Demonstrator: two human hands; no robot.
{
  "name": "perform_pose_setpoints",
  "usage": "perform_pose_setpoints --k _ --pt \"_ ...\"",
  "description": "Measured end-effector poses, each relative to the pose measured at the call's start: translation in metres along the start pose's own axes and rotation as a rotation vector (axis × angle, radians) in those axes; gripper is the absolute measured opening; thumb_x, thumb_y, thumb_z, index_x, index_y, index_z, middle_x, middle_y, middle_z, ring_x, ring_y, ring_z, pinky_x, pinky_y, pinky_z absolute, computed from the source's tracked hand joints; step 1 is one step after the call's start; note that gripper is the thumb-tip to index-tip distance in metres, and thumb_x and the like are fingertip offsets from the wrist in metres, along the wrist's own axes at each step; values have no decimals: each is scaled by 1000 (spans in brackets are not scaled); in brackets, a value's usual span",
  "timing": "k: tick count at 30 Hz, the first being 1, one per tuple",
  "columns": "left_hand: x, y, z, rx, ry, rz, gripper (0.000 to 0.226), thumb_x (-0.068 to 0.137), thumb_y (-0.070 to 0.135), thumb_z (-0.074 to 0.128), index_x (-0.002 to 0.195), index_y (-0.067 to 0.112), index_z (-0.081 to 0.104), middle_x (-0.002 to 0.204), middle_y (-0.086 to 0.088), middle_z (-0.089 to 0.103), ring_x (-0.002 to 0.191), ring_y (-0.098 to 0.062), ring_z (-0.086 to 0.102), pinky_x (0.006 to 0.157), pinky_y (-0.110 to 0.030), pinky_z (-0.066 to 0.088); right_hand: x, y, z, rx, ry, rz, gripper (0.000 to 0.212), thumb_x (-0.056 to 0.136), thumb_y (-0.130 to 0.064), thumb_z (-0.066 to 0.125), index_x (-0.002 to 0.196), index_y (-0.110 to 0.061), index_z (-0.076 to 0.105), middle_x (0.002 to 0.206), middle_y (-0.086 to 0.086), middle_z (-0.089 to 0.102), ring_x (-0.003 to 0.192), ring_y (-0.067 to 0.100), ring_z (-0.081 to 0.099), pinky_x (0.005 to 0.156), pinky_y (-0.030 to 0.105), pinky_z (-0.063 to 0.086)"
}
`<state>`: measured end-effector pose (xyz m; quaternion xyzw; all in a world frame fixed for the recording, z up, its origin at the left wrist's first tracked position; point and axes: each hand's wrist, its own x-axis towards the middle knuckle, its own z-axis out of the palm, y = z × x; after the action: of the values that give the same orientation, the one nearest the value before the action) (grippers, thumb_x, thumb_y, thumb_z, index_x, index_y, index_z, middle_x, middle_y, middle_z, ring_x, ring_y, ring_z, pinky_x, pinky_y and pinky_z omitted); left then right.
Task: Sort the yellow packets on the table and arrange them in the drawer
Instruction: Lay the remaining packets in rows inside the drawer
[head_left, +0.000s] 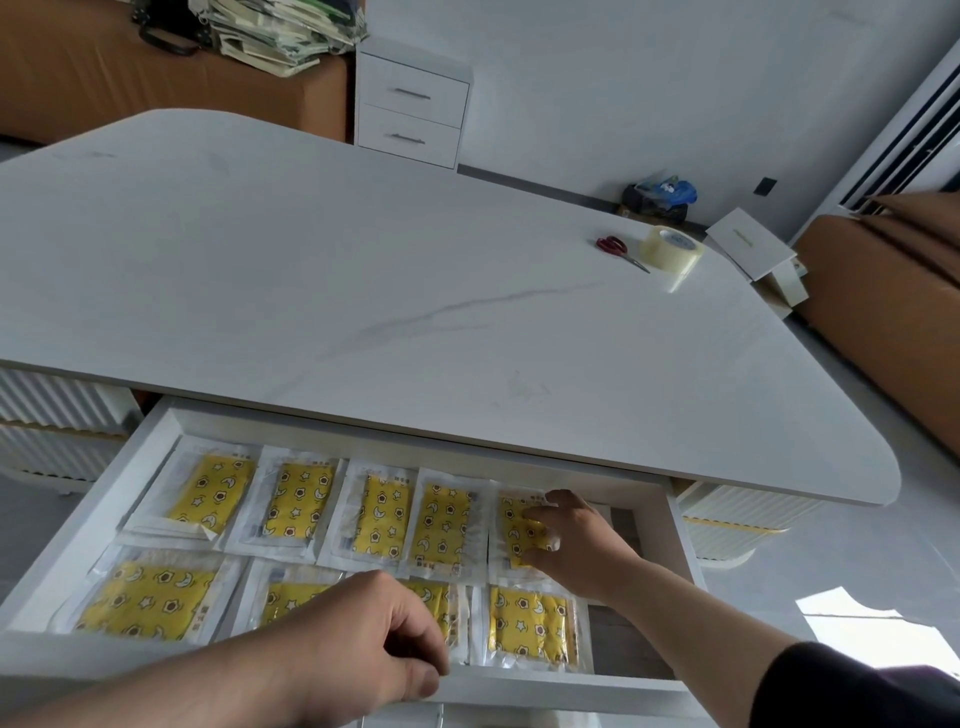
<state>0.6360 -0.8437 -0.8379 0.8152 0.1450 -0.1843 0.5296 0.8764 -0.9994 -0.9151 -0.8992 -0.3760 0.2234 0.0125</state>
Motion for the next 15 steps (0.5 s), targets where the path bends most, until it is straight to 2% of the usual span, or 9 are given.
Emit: perform_pose_setpoints --k 6,12,14,15 --pt "0 0 -1 -2 0 1 11 87 24 72 93 30 78 87 22 73 84 5 67 76 -12 52 0 -3 -1 16 7 -3 58 91 -47 60 145 -30 46 148 -3 39 133 18 40 116 31 32" --pt "0 0 0 0 -9 -10 11 87 23 72 93 30 78 89 20 73 86 4 67 79 -13 53 -5 -6 -4 65 9 16 54 92 -45 58 144 -30 48 148 -3 39 133 19 42 112 28 33" --pt "0 1 0 6 -4 -16 11 86 23 73 92 30 78 90 19 74 86 4 67 79 -13 52 -8 -8 -7 111 28 43 49 93 -44 56 140 -31 51 146 -3 42 131 20 46 107 28 38" --pt "1 1 0 3 2 -13 10 86 23 73 91 29 79 90 18 74 86 4 67 78 -12 52 -8 -8 -7 160 63 58 43 94 -42 56 135 -30 56 138 -2 49 122 19 54 99 27 44"
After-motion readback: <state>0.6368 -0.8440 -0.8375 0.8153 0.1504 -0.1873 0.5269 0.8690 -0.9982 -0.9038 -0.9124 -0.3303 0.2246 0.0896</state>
